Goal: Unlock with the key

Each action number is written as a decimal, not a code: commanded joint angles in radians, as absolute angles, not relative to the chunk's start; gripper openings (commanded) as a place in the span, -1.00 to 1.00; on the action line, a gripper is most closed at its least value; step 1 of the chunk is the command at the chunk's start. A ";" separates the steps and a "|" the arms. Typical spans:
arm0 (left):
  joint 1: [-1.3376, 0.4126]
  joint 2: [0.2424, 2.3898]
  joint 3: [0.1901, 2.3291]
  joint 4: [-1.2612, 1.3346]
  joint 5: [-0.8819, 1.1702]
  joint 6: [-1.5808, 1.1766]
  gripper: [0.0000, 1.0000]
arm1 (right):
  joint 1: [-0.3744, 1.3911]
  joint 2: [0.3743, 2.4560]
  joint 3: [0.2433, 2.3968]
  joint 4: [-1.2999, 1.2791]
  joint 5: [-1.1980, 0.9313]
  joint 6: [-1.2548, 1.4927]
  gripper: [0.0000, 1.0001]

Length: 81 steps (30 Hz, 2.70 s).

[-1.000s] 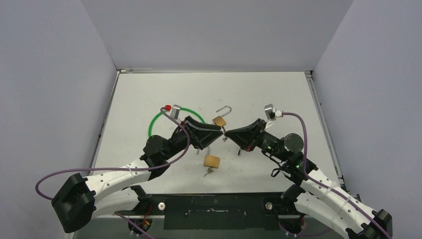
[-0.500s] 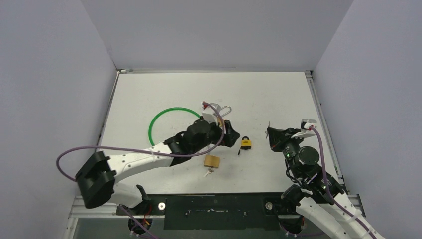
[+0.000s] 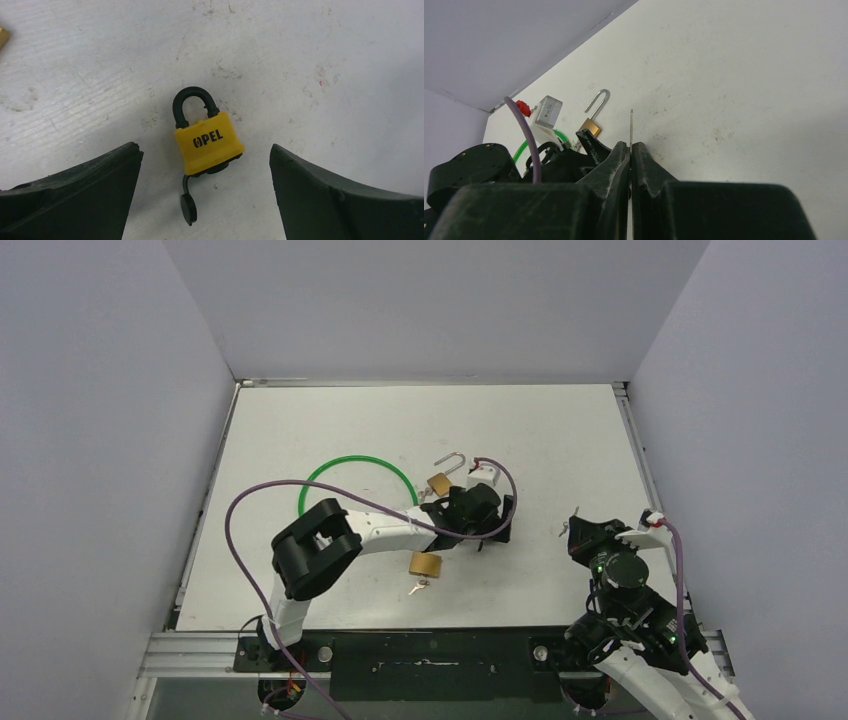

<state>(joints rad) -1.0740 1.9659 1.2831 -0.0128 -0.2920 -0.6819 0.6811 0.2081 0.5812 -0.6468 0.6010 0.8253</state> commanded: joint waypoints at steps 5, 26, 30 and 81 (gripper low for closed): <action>-1.093 2.084 1.404 -0.042 -0.302 -0.730 0.81 | 0.689 0.222 0.571 -0.665 0.625 0.876 -1.00; -1.106 2.106 1.479 -0.411 -0.616 -0.809 -0.22 | 0.690 0.240 0.524 -0.602 0.525 0.839 -1.00; -1.077 2.039 1.362 -0.388 -0.601 -0.854 -0.20 | 0.691 0.242 0.483 -0.524 0.427 0.803 -1.00; -0.969 1.643 0.971 0.077 -0.280 -1.084 -1.00 | 0.696 0.784 0.170 0.362 -0.346 0.791 -1.00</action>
<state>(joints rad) -0.9741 1.7016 0.9680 -0.0452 -0.3115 -1.0470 0.6891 0.7116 0.1501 0.1940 -0.2962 0.7719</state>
